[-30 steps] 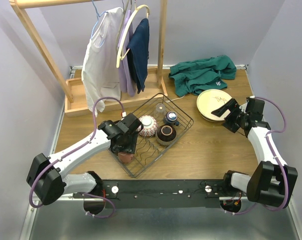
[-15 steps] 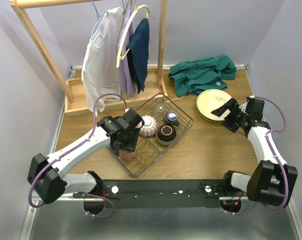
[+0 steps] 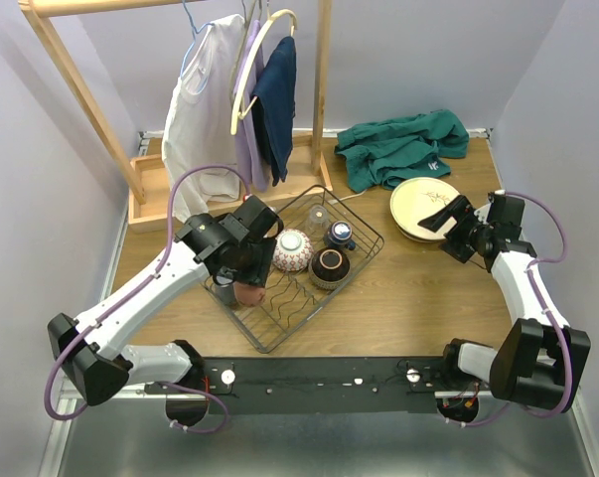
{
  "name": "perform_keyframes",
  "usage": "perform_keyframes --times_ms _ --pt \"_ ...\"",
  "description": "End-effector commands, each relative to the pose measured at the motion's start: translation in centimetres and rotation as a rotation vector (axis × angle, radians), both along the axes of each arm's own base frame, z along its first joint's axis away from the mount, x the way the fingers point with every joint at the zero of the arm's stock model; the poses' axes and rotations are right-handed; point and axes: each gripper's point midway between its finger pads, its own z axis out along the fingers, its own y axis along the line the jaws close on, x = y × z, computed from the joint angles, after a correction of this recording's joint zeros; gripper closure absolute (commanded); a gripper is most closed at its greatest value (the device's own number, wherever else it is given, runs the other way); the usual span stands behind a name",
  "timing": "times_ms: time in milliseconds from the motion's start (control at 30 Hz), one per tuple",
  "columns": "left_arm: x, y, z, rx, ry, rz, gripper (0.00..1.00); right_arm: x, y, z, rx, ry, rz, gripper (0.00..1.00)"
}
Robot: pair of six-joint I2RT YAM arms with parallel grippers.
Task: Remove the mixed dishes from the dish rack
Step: Pick up the cup from the dish rack.
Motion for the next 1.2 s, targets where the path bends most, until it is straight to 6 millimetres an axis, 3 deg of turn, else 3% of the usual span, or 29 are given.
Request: perform_keyframes --times_ms 0,267,500,833,967,1000,1167 --pt "0.5 0.5 2.6 0.007 -0.067 -0.025 0.87 0.5 1.0 2.0 0.019 -0.075 0.058 0.01" --pt "2.8 -0.2 5.9 -0.110 -0.193 0.018 0.93 0.1 3.6 3.9 0.088 -0.179 0.171 0.02" --pt "5.8 -4.0 9.1 -0.392 -0.330 0.106 0.96 -0.7 6.9 6.9 0.216 -0.302 0.296 0.02" --pt "8.1 -8.8 12.7 -0.812 -0.440 0.206 1.00 -2.4 12.0 12.5 0.377 -0.553 0.518 0.03" --pt "8.8 -10.1 13.5 -0.918 -0.445 0.228 1.00 -2.8 14.0 13.4 0.403 -0.593 0.587 0.04" --pt "8.9 -10.3 13.0 -0.930 -0.439 0.238 1.00 -3.5 15.2 13.6 0.426 -0.592 0.627 0.04" --pt "9.6 -11.4 15.1 -1.094 -0.464 0.278 1.00 -4.2 18.4 14.4 0.488 -0.630 0.712 0.05"
